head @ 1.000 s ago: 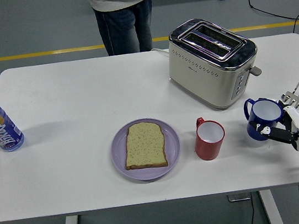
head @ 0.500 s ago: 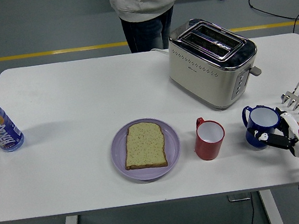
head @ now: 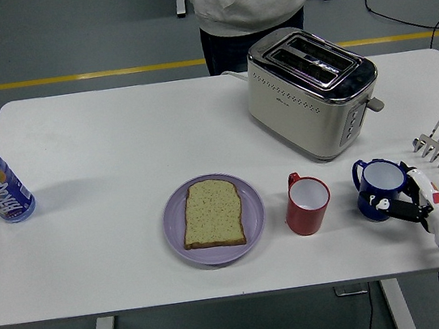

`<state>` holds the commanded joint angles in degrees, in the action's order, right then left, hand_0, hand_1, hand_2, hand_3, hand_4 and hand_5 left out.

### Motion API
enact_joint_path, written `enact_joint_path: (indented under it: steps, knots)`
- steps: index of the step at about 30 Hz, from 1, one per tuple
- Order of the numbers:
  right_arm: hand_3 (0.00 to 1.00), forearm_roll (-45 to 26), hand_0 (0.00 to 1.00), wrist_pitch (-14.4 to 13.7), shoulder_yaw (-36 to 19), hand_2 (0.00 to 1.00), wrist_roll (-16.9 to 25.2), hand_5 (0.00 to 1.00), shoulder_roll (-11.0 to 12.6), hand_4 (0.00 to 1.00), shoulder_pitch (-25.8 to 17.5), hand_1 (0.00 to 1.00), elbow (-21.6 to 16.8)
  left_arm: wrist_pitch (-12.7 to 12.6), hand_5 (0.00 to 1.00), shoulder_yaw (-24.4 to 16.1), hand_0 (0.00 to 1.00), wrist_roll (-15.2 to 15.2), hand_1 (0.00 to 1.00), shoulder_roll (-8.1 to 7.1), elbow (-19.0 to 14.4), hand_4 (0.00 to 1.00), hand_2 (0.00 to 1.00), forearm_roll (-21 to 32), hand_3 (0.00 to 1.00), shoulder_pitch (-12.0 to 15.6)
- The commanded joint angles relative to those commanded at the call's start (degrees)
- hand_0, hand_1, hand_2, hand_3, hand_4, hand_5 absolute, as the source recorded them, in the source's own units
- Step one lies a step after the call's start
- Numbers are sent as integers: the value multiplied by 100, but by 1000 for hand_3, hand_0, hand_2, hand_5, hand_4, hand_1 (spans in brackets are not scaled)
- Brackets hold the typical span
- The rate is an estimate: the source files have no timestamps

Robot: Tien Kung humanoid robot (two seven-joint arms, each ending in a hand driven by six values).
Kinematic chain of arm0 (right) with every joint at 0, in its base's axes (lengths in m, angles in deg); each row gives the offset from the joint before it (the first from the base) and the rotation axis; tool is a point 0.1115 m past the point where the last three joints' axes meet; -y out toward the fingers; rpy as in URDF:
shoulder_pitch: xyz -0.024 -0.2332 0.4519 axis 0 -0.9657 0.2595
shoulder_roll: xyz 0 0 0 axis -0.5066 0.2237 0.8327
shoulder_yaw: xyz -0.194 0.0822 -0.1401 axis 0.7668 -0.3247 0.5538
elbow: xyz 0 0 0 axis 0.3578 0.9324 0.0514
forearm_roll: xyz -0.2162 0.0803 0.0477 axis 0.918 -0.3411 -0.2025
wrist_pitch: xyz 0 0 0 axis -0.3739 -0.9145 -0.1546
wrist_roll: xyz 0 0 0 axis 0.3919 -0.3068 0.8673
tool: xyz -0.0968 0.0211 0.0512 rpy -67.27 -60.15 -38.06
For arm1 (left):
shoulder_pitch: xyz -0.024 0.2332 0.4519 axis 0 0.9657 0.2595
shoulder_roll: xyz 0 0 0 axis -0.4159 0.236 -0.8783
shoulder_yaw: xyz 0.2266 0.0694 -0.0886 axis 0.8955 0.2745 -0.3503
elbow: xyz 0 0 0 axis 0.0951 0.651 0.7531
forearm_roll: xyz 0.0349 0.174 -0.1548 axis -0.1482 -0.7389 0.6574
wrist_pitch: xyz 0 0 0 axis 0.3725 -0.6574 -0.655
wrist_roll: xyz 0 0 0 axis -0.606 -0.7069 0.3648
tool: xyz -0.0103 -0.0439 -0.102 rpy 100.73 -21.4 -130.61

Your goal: Pick up the cup,pour liquid into bread,place the cup on the desk

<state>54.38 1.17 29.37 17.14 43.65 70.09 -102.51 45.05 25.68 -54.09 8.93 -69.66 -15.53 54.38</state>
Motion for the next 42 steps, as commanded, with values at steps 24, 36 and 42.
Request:
enact_joint_path:
  steps: [24, 36, 42]
  knots:
    - [568, -28, 480, 55, 16, 567, 40, 2, 10, 645, -48, 469, 168, -9, 998, -25, 690, 21, 756, 6, -1, 396, 773, -56, 611, 7]
    - [633, -1, 584, 208, 5, 589, 42, 2, 62, 658, -139, 513, 186, -20, 998, -77, 690, 57, 756, 9, -8, 396, 773, -161, 611, 18]
    - [733, 77, 750, 389, -27, 696, 28, 2, 44, 683, -139, 622, 261, -22, 998, -107, 690, 66, 756, 10, -10, 396, 773, -212, 611, 33]
